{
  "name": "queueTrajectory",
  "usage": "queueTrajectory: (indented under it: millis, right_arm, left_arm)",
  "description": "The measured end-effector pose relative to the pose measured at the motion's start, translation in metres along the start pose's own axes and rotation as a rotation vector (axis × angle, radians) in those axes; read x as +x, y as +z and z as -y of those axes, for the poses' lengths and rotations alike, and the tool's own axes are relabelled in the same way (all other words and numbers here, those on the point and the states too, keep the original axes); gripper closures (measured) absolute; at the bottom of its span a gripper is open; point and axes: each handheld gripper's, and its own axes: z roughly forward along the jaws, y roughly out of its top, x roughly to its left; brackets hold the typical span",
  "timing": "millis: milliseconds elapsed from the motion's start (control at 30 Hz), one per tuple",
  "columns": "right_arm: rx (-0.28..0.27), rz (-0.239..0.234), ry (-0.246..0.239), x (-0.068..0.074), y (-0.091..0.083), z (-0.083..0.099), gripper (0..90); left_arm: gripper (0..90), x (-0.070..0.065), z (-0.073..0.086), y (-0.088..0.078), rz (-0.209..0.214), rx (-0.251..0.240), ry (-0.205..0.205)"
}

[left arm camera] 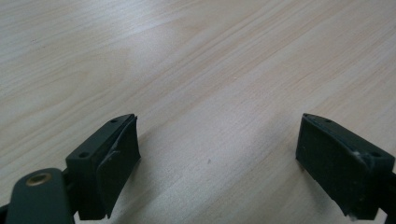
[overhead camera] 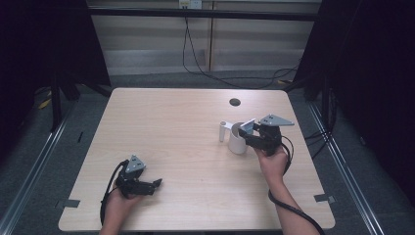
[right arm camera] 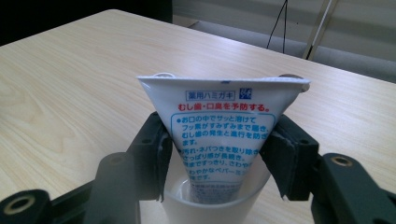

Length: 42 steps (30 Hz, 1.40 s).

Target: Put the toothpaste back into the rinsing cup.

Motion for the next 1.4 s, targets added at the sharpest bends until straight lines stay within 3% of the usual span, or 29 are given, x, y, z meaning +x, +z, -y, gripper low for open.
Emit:
queueTrajectory:
  millis: [200,567,1400]
  right_arm:
    - [-0.005,0.006,-0.001,0.001,-0.001,-0.002,41.2]
    - [-0.013,0.012,0.022,-0.004,-0.003,-0.004,26.8]
    - [-0.005,0.001,0.037,-0.013,-0.018,-0.001,15.1]
  left_arm:
    - [13.0,0.000,0.000,0.000,0.000,0.000,0.000]
    - [13.1,0.000,0.000,0.000,0.000,0.000,0.000]
    - [13.1,0.000,0.000,0.000,0.000,0.000,0.000]
